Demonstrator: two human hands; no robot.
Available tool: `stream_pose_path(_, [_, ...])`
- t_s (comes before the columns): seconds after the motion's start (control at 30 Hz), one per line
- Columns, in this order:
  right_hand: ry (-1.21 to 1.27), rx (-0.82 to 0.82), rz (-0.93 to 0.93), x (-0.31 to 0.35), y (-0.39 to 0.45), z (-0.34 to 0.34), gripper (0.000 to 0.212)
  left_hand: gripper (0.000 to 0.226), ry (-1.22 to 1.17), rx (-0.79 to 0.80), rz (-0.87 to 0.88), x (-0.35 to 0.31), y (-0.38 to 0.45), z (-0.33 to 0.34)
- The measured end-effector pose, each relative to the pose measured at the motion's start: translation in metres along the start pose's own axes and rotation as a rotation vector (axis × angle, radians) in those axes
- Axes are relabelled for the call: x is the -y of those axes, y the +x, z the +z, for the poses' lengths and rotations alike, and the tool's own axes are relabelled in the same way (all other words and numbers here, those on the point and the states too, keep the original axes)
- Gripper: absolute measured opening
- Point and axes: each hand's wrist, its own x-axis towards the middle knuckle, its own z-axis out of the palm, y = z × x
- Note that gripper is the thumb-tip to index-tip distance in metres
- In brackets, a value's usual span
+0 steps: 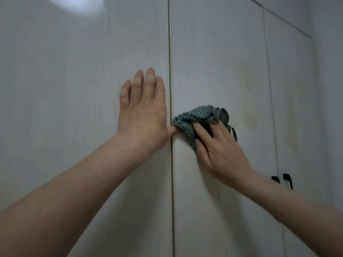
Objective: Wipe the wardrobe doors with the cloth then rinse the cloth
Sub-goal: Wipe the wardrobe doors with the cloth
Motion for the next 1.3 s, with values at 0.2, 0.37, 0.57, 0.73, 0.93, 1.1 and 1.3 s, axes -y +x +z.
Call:
stream_pose_path(0.2, [0.092,0.043,0.442,-0.085,0.043,0.007,0.065,0.116,-0.023,0.002,-0.011,-0.001,-0.002,-0.002])
stream_pose_path(0.37, [0.165,0.035,0.301,-0.018,-0.015,0.01,0.051,0.115,0.003,0.007,-0.023,-0.003,-0.004,-0.002])
stream_pose_path(0.57, [0.225,-0.029,0.035,-0.026,0.012,-0.007,0.041,0.11,0.06,0.006,0.004,-0.023,-0.003,-0.001])
stream_pose_path(0.73, [0.141,-0.069,0.112,-0.09,0.081,-0.008,0.036,0.11,0.103,0.04,0.049,-0.044,-0.001,0.006])
stream_pose_path(0.93, [0.221,-0.117,0.246,-0.098,0.066,0.001,0.034,0.106,0.13,0.055,0.067,-0.066,0.01,0.013])
stream_pose_path(1.1, [0.218,-0.062,0.078,-0.053,-0.009,0.011,0.037,0.108,0.16,0.064,0.15,-0.081,0.015,0.017])
stream_pose_path(1.3, [0.22,-0.016,0.041,-0.09,0.055,-0.002,0.045,0.121,0.233,0.206,0.117,-0.091,0.032,0.015])
